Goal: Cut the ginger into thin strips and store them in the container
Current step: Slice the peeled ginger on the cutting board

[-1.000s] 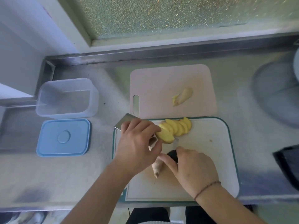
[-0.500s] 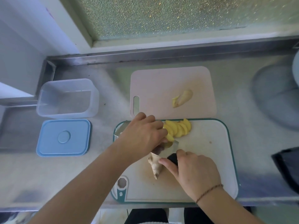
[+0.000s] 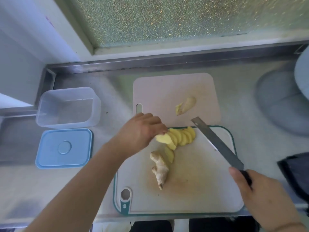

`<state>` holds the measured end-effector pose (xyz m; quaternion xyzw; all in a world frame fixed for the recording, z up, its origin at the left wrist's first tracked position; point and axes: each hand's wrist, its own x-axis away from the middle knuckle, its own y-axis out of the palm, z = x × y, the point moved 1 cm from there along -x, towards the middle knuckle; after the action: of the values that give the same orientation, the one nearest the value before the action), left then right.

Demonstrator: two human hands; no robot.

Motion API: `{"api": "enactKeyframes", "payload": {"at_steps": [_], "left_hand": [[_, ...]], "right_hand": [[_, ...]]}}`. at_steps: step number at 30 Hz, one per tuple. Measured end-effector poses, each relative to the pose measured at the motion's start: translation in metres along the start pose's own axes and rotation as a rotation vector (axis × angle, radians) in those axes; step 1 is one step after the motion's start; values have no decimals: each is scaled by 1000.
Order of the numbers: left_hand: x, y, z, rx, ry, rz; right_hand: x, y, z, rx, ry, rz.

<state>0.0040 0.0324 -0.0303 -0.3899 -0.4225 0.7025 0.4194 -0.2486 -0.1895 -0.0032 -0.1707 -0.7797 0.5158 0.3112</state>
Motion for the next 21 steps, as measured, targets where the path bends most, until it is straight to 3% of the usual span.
{"api": "enactKeyframes", "payload": {"at_steps": [3,6,11,13,17,21], "left_hand": [[-1,30,4,39,50,-54],[-4,39,10,116,-3,11],[9,34,37,2,-486,166],[22,31,61,-105,-623,107],[30,36,94,-257,-688,-166],[26,46,102,-300,-669,-170]], "right_hand": [[-7,-1,4,-10,14,-9],[-8,-3,-1,-36,27,-26],[-6,1,-7,-85,32,-31],[-5,4,-8,-93,23,-36],[-3,7,-10,-93,16,-52],[-5,8,-12,-95,-16,-32]]}}
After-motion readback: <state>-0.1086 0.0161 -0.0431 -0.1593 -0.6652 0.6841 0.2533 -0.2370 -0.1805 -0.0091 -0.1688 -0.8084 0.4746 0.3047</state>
